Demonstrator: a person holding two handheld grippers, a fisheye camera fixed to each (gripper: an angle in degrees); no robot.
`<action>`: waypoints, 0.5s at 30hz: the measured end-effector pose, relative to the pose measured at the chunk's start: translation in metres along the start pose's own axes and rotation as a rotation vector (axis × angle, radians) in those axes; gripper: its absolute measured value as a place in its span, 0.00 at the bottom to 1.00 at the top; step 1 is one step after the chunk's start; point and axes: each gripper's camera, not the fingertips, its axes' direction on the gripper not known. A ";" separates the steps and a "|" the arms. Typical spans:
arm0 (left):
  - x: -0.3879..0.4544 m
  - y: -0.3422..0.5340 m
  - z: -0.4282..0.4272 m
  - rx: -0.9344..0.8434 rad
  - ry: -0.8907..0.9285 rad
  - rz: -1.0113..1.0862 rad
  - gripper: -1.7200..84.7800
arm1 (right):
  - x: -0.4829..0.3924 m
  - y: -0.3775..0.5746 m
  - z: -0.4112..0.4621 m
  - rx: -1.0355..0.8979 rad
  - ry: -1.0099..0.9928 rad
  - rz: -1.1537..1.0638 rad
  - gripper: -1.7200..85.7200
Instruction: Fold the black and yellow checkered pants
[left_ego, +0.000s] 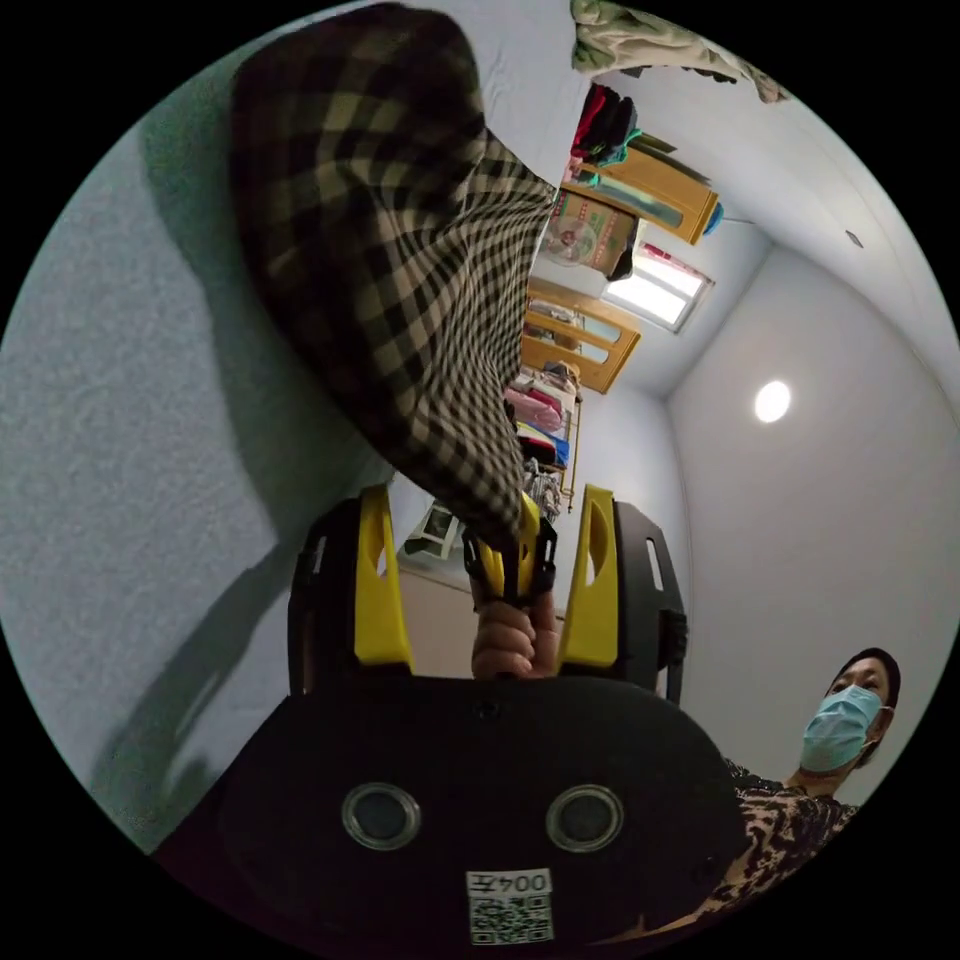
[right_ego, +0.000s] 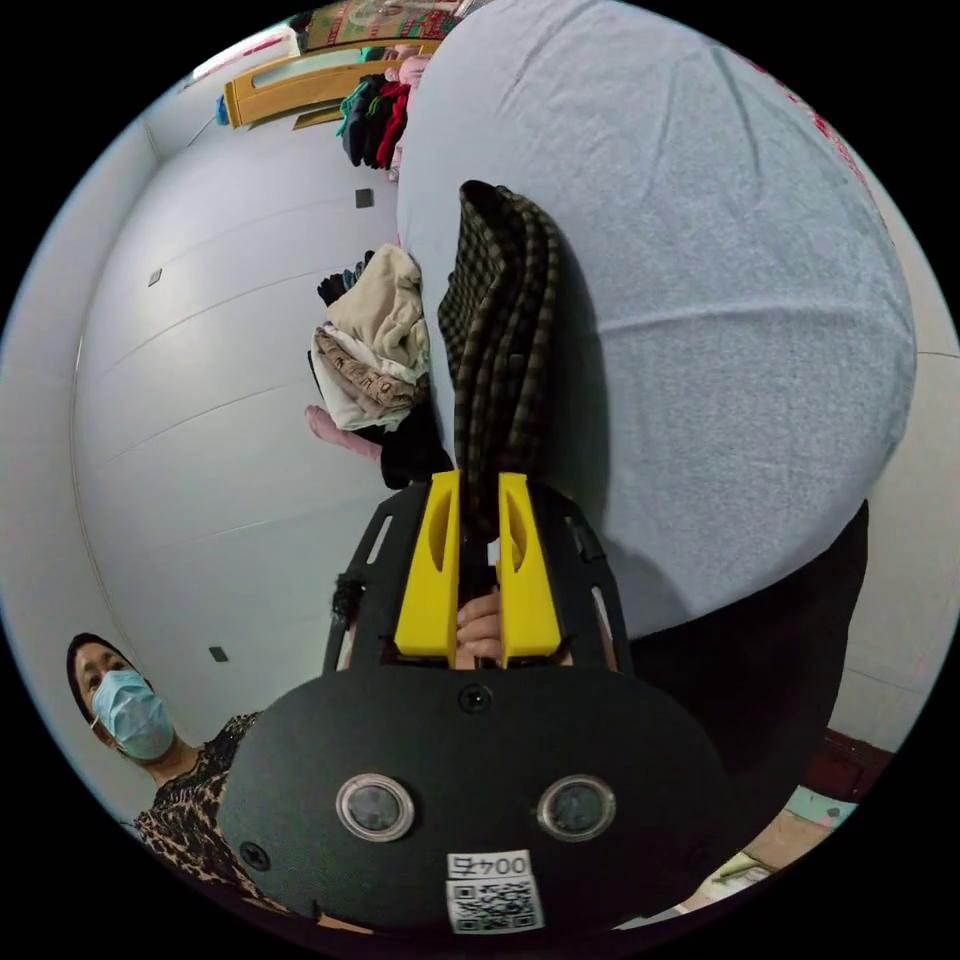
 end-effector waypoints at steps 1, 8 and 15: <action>-0.002 -0.002 0.007 0.025 0.015 -0.002 0.29 | 0.001 0.004 0.002 -0.020 0.008 -0.003 0.10; 0.016 0.003 0.036 0.081 -0.064 0.004 0.11 | 0.029 0.020 -0.010 -0.147 0.018 -0.031 0.18; 0.042 0.030 0.070 0.066 -0.082 0.012 0.11 | 0.088 0.023 0.000 -0.135 -0.104 0.064 0.26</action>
